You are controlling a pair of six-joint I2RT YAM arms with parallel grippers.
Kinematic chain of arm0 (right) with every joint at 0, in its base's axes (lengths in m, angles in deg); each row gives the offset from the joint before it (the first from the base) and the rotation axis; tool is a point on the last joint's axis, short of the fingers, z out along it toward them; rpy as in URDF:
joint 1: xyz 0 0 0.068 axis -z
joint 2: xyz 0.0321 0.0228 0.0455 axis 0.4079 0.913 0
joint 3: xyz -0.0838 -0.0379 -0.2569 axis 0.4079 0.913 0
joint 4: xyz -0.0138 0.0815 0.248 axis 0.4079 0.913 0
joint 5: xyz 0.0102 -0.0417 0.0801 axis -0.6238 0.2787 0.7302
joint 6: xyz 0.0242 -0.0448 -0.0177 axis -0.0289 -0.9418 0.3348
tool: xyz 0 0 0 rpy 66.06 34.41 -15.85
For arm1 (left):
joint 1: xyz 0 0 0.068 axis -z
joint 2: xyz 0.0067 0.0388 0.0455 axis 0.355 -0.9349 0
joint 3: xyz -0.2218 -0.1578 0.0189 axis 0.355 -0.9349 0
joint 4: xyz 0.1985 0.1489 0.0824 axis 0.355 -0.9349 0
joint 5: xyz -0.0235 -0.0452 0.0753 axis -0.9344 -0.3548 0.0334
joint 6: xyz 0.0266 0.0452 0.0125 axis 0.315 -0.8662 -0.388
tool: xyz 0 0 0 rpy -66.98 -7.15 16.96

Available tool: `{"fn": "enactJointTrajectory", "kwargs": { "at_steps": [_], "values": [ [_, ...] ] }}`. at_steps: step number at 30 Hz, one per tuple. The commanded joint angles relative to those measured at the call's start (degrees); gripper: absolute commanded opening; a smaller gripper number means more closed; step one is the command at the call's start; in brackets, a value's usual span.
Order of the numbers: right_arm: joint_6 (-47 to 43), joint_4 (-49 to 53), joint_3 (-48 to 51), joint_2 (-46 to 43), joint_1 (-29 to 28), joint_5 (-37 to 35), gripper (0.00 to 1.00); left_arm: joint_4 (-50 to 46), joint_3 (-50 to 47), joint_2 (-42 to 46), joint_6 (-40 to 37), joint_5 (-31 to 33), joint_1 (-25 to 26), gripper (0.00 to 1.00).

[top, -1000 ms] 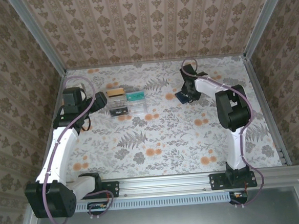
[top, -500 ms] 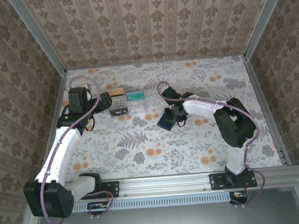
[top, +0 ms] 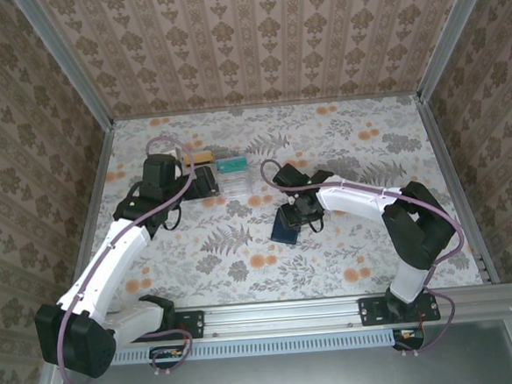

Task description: Take the credit cards out of the card holder

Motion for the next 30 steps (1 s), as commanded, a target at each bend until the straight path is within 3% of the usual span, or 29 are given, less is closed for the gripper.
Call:
{"fn": "enactJointTrajectory", "kwargs": {
  "at_steps": [1,8,26,28,30],
  "values": [
    [2.26,6.19,-4.93,0.01,-2.21,-5.48,0.48,-1.49,0.77,1.09,0.57,0.96,0.13,1.00],
    [11.71,11.82,-10.53,5.79,-5.72,-9.37,0.35,-1.39,2.46,-1.23,-0.60,-2.31,0.13,1.00],
    [19.97,12.67,-11.88,13.39,-7.31,-9.80,0.36,-1.94,2.04,0.27,-2.94,-7.63,0.04,1.00],
    [19.57,12.58,-11.84,13.85,-7.30,-10.79,0.32,-1.10,1.28,0.72,-2.76,-8.89,0.04,1.00],
    [18.70,12.06,-11.92,14.01,-7.28,-11.35,0.23,-0.16,0.64,0.99,-2.18,-10.27,0.17,1.00]
  ]
}}
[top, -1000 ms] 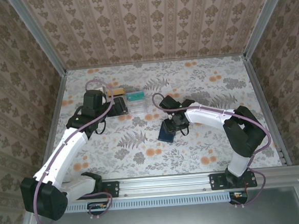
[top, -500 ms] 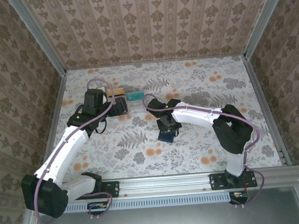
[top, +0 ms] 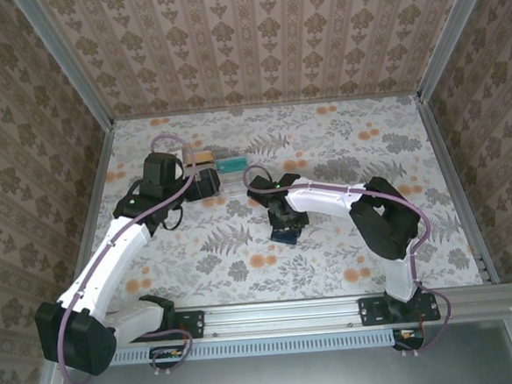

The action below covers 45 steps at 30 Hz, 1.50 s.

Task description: Take the credit cards out of the card holder

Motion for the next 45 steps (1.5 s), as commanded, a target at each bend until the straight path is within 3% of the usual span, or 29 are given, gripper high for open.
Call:
{"fn": "enactJointTrajectory", "kwargs": {
  "at_steps": [1,6,9,14,18,23,27,34,43,45],
  "values": [
    [0.02,0.48,-0.62,2.03,-0.29,-2.44,0.18,1.62,-0.82,1.52,0.20,-3.61,0.30,1.00],
    [-1.65,-0.66,-0.54,1.28,-0.39,-1.77,0.02,3.71,-2.72,1.09,4.48,-7.82,0.96,1.00],
    [-2.09,-2.51,0.91,-0.76,-0.39,-1.33,0.00,6.67,-4.54,-0.05,8.48,-11.67,1.57,0.97],
    [-3.45,-7.32,4.78,-6.09,-0.69,0.86,0.00,8.03,-5.58,-4.13,15.13,-14.65,5.15,0.79],
    [-4.77,-13.08,8.86,-10.91,-0.66,3.16,0.00,10.11,-6.37,-7.35,18.34,-17.15,7.01,0.50],
    [-6.30,-17.33,10.89,-12.42,-0.76,5.87,0.00,18.44,-10.47,-10.15,25.45,-19.78,8.79,0.00],
    [-6.28,-17.29,10.24,-11.95,-0.75,5.50,0.00,26.20,-13.63,-13.62,30.01,-22.01,10.00,0.00],
    [-5.32,-19.12,12.55,-16.41,-0.68,4.42,0.00,23.77,-13.79,-13.89,28.56,-18.92,11.12,0.00],
    [-8.06,-24.24,12.04,-23.90,-0.70,12.25,0.00,12.58,-9.53,-7.47,21.36,-12.12,8.95,0.50],
    [-8.48,-24.48,11.58,-24.26,-0.72,14.03,0.00,10.79,-9.09,-6.14,20.72,-11.07,8.22,0.71]
  ]
}}
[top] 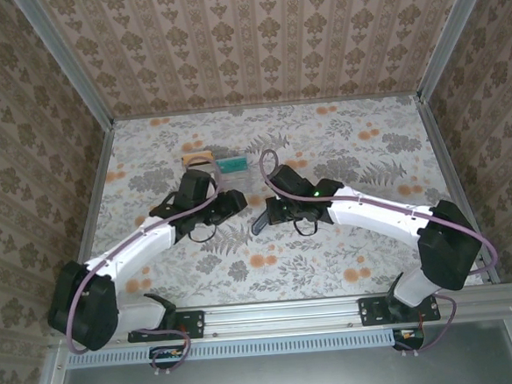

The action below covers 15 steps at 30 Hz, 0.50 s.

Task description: Take the credit cards out of the card holder

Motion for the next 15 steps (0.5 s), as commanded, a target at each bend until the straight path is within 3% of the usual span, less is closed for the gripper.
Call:
{"fn": "enactJointTrajectory", "kwargs": {
  "at_steps": [1,5,15],
  "values": [
    [-1.76,-1.57,-1.78,-1.44,-0.41,4.44,0.00,-5.47,2.07,2.89,-2.71,3.88,-1.21,0.78],
    [-2.27,-3.04,-1.87,-2.83,-0.35,7.56,0.00,-7.62,1.70,6.46,-3.47,6.33,-2.25,0.99],
    [-1.14,1.94,5.65,-8.38,2.64,0.61,0.00,-7.30,-0.85,7.77,-3.21,5.25,-2.85,1.00]
  ]
}}
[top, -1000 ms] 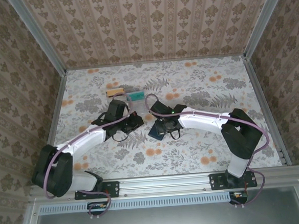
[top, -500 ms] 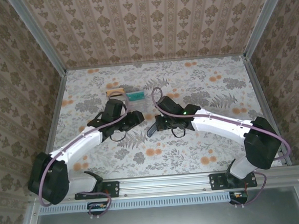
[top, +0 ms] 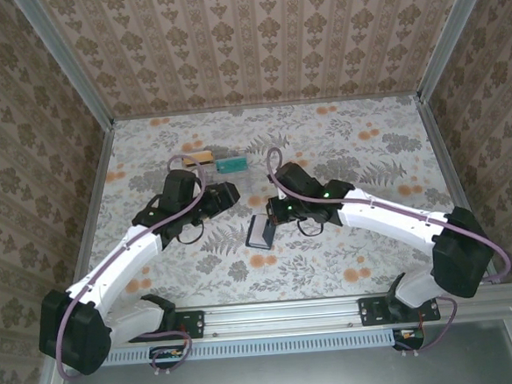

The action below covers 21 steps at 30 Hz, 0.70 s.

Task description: Take the credit cards out of the card holder

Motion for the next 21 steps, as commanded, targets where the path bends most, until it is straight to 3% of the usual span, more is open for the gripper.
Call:
{"fn": "enactJointTrajectory", "kwargs": {
  "at_steps": [1,9,13,14,18,21],
  "values": [
    [0.17,4.42,3.44,-5.01,1.99,-5.29,0.00,-0.91,-1.03,0.15,-0.77,-0.05,-0.38,0.99],
    [-0.80,9.91,10.34,-4.76,6.69,-11.05,0.02,0.00,-1.65,-0.28,-0.68,-0.65,-0.20,0.98],
    [0.36,6.85,11.34,-1.06,6.62,-7.73,0.27,-0.07,-1.61,-0.36,-0.94,-0.83,0.23,0.98],
    [0.83,5.27,11.43,-0.29,6.65,-6.91,0.28,-0.08,-1.63,-0.38,-1.00,-0.87,0.32,0.98],
    [2.27,2.25,11.49,3.15,6.65,-4.06,0.30,0.62,-2.02,-1.43,-1.21,-2.58,1.14,0.96],
    [2.56,3.40,10.50,5.63,6.61,-5.00,0.21,1.91,-2.12,-2.73,-1.38,-4.18,2.21,0.90]
  ]
}}
